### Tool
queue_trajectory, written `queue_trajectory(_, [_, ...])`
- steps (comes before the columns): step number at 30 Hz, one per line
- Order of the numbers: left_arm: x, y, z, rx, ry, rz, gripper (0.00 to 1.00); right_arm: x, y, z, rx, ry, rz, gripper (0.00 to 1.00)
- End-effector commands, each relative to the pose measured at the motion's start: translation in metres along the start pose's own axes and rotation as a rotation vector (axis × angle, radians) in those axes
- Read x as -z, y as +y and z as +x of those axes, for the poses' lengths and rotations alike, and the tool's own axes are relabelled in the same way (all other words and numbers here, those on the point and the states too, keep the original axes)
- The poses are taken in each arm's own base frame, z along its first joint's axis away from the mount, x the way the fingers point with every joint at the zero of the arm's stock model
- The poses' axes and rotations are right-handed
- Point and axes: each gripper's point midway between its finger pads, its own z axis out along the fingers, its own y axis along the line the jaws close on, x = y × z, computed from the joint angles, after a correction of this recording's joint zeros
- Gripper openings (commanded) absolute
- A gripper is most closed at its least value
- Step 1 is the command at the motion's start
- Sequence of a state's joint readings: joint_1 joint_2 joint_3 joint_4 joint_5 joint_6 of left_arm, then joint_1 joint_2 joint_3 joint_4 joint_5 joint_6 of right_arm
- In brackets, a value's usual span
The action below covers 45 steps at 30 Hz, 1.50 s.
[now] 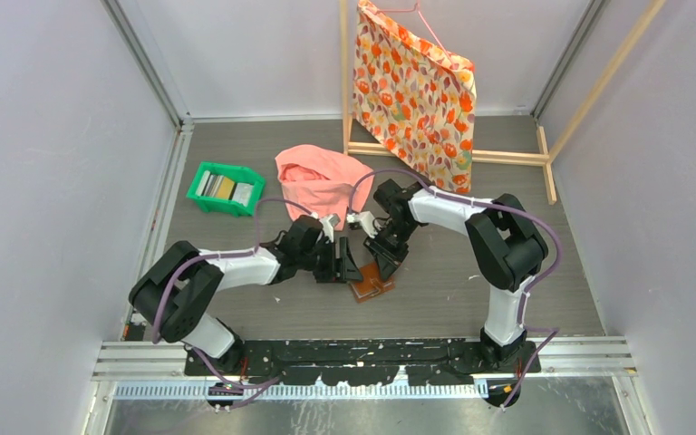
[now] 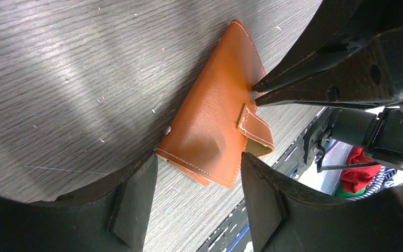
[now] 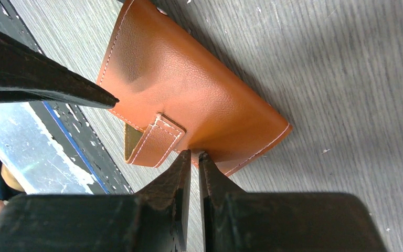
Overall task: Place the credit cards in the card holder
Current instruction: Close the card holder at the center of the board.
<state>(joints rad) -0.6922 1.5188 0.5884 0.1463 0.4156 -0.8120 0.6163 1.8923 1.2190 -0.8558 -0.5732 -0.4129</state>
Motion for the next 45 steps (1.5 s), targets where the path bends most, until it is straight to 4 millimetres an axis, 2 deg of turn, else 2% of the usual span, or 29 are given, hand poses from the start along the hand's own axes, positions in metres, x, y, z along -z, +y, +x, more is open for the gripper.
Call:
queue_trajectory(1, [-0.006, 0.023, 0.009, 0.013, 0.034, -0.073, 0.62, -0.004, -0.013, 0.001, 0.017, 0.030, 0.049, 0.17])
queue_trajectory(5, [-0.013, 0.027, 0.019, 0.054, 0.057, -0.045, 0.60, -0.005, -0.011, 0.002, 0.014, 0.035, 0.040, 0.17])
queue_trajectory(9, [-0.019, 0.020, 0.022, 0.107, 0.047, 0.030, 0.53, -0.006, -0.011, 0.003, 0.012, 0.036, 0.033, 0.17])
queue_trajectory(14, [-0.018, -0.002, 0.011, 0.165, -0.019, 0.160, 0.38, -0.008, -0.010, 0.004, 0.004, 0.044, 0.023, 0.17])
queue_trajectory(21, [-0.006, -0.033, -0.010, 0.181, -0.103, 0.286, 0.34, -0.007, -0.010, 0.004, 0.001, 0.047, 0.017, 0.17])
queue_trajectory(25, [-0.007, -0.025, -0.008, 0.170, -0.088, 0.223, 0.24, -0.002, -0.006, 0.000, 0.001, 0.020, -0.003, 0.18])
queue_trajectory(32, [-0.007, -0.007, -0.004, 0.121, -0.093, 0.125, 0.21, 0.010, -0.002, -0.007, -0.006, -0.042, -0.037, 0.19])
queue_trajectory(35, [0.005, -0.002, -0.011, 0.045, -0.135, 0.061, 0.33, 0.009, -0.005, -0.005, -0.013, -0.034, -0.035, 0.20])
queue_trajectory(38, [0.029, -0.011, -0.027, -0.075, -0.203, 0.019, 0.47, 0.005, -0.012, 0.002, -0.022, -0.004, -0.029, 0.20])
queue_trajectory(40, [0.043, -0.016, -0.037, -0.147, -0.243, -0.005, 0.62, 0.003, -0.015, 0.008, -0.019, 0.022, -0.030, 0.19])
queue_trajectory(42, [0.054, -0.016, -0.045, -0.183, -0.275, -0.038, 0.84, 0.003, -0.017, 0.013, -0.003, 0.037, -0.026, 0.19])
queue_trajectory(44, [0.058, -0.016, -0.048, -0.189, -0.291, -0.045, 0.98, 0.004, -0.018, 0.015, 0.021, 0.040, -0.019, 0.19])
queue_trajectory(45, [0.059, -0.015, -0.048, -0.184, -0.290, -0.042, 1.00, 0.005, -0.018, 0.016, 0.033, 0.042, -0.017, 0.20])
